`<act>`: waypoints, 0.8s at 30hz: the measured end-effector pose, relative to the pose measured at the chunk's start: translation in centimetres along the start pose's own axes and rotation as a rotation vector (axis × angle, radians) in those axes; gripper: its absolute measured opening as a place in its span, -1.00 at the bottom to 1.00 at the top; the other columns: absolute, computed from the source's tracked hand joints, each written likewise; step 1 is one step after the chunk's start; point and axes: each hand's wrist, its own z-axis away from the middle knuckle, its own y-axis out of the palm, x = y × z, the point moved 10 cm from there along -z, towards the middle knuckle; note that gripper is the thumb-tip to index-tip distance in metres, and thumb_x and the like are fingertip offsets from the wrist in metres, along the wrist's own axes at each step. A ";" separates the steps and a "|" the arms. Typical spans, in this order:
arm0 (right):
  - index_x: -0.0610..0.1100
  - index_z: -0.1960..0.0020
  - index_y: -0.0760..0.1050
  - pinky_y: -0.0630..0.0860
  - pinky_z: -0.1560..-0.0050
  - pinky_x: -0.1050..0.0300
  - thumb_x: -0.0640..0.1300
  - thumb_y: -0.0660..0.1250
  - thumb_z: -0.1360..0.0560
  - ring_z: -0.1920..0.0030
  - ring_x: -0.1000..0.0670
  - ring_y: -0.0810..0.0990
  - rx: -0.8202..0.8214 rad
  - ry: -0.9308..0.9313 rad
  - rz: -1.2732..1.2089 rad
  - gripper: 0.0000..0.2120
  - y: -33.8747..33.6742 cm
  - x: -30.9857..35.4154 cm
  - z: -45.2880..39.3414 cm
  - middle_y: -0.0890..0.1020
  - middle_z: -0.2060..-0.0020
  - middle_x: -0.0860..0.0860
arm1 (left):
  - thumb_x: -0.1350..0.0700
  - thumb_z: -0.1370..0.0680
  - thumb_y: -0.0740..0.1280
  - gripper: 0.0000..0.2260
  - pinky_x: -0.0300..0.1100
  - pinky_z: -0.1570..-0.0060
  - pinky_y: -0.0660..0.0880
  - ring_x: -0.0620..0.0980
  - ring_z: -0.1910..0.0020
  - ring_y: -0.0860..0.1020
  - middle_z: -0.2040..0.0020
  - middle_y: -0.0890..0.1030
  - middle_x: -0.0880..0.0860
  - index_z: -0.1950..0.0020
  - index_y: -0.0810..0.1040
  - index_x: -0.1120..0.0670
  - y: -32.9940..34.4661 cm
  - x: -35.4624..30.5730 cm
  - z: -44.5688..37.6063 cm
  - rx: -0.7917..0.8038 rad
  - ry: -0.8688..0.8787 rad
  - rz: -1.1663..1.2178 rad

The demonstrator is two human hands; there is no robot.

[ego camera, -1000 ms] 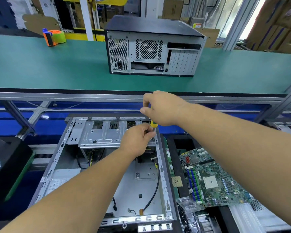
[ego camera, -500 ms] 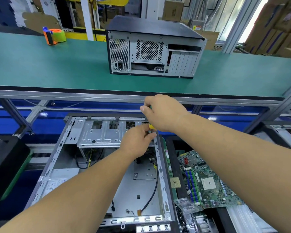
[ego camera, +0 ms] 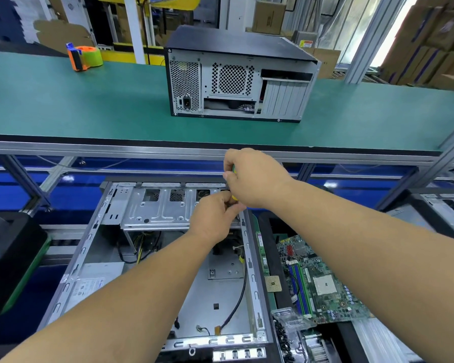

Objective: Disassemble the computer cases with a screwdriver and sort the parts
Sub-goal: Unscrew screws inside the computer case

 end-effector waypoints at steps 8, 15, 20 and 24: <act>0.05 -0.02 0.42 0.28 0.32 0.10 0.06 0.33 -0.60 0.16 -0.03 0.49 -0.067 0.038 -0.047 -0.88 -0.1 -0.5 0.2 0.43 0.11 0.06 | -0.04 -0.63 0.36 -0.92 -0.05 0.29 0.53 -0.10 0.38 0.49 0.33 0.61 -0.07 0.05 0.61 -0.13 0.5 0.2 0.4 0.054 0.044 0.034; 0.05 -0.08 0.42 0.40 0.19 0.06 -0.01 0.45 -0.51 0.11 -0.05 0.50 -0.091 0.049 -0.091 -0.75 0.3 -0.4 0.3 0.47 0.06 0.06 | -0.22 -0.45 0.46 -0.75 -0.06 0.35 0.48 -0.09 0.40 0.48 0.37 0.53 -0.08 0.14 0.48 -0.11 0.3 0.7 0.0 0.011 -0.063 0.024; 0.07 -0.11 0.40 0.37 0.21 0.06 -0.06 0.46 -0.50 0.11 -0.06 0.50 -0.105 0.063 -0.121 -0.71 0.3 -1.0 0.5 0.46 0.04 0.08 | 0.03 -0.59 0.43 -0.98 -0.05 0.23 0.54 -0.12 0.36 0.53 0.24 0.69 0.00 0.04 0.63 -0.08 0.8 0.7 -0.2 0.077 -0.006 0.132; 0.11 -0.09 0.41 0.40 0.21 0.06 -0.05 0.49 -0.46 0.07 -0.08 0.52 -0.097 0.083 -0.162 -0.68 0.5 -1.3 0.6 0.51 -0.02 0.05 | -0.12 -0.51 0.49 -0.79 -0.08 0.34 0.47 -0.11 0.38 0.51 0.29 0.63 -0.03 0.08 0.57 -0.03 0.5 1.1 -0.4 0.012 -0.077 0.017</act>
